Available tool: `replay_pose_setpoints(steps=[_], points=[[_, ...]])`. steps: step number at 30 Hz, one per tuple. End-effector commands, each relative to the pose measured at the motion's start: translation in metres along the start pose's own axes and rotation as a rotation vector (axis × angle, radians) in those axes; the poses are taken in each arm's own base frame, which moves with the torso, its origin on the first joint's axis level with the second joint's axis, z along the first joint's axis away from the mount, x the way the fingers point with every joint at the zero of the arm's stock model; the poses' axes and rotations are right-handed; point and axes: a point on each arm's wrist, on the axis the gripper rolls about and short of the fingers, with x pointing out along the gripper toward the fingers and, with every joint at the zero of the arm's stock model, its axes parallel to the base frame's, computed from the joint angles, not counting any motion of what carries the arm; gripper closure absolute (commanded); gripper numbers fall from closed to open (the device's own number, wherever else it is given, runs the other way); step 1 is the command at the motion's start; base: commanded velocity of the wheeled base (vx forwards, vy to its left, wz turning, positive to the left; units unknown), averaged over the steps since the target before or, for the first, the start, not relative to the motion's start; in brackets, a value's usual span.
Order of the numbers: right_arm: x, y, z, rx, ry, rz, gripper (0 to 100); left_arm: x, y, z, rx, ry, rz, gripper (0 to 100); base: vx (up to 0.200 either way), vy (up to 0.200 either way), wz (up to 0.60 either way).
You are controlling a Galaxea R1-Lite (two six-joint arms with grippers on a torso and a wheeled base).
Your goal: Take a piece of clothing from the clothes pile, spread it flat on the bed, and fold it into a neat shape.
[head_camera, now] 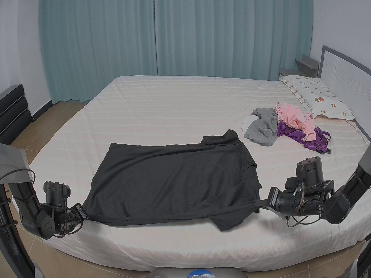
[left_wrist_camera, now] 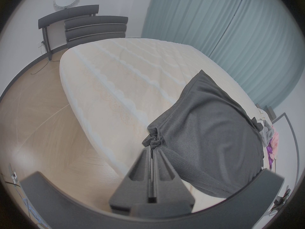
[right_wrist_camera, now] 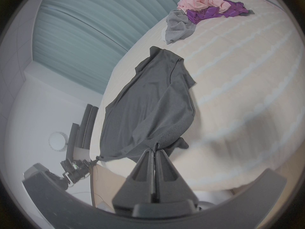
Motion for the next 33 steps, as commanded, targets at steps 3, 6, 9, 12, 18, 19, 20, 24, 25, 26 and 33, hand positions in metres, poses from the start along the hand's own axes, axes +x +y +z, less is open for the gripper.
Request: replay_pose_setpoints(steps=[3, 6, 9, 12, 18, 19, 20, 24, 25, 26, 33], points=[[-0.041, -0.006, -0.017, -0.056, 0.01, -0.015, 100, -0.011, 0.004, -0.003, 0.051, 0.001, 0.003, 100, 0.0, 0.0, 0.0], [-0.054, -0.009, -0.024, -0.067, 0.035, -0.037, 100, -0.015, 0.005, -0.004, 0.064, 0.002, 0.001, 100, 0.0, 0.0, 0.0], [-0.061, -0.014, -0.031, -0.084, 0.076, -0.074, 100, -0.018, 0.004, -0.008, 0.087, 0.015, -0.004, 100, 0.0, 0.0, 0.0], [-0.063, -0.021, -0.039, -0.111, 0.115, -0.106, 100, -0.021, 0.005, -0.013, 0.121, 0.031, -0.003, 100, 0.0, 0.0, 0.0], [-0.066, -0.033, -0.051, -0.165, 0.172, -0.149, 100, -0.023, 0.007, -0.016, 0.139, 0.041, 0.006, 100, 0.0, 0.0, 0.0], [-0.066, -0.034, -0.052, -0.168, 0.182, -0.156, 100, -0.023, 0.008, -0.016, 0.139, 0.043, 0.007, 100, 0.0, 0.0, 0.0], [-0.065, -0.035, -0.053, -0.168, 0.191, -0.162, 100, -0.023, 0.008, -0.016, 0.141, 0.043, 0.007, 100, 0.0, 0.0, 0.0], [-0.062, -0.037, -0.054, -0.177, 0.223, -0.181, 0, -0.023, 0.008, -0.017, 0.146, 0.047, 0.01, 100, 0.0, 0.0, 0.0], [-0.059, -0.038, -0.055, -0.18, 0.234, -0.187, 0, -0.023, 0.008, -0.017, 0.146, 0.047, 0.01, 100, 0.0, 0.0, 0.0], [-0.054, -0.04, -0.055, -0.177, 0.248, -0.196, 0, -0.022, 0.008, -0.017, 0.146, 0.048, 0.011, 100, 0.0, 0.0, 0.0], [-0.022, -0.047, -0.037, -0.137, 0.225, -0.215, 0, -0.022, 0.008, -0.019, 0.153, 0.056, 0.012, 100, 0.0, 0.0, 0.0]])
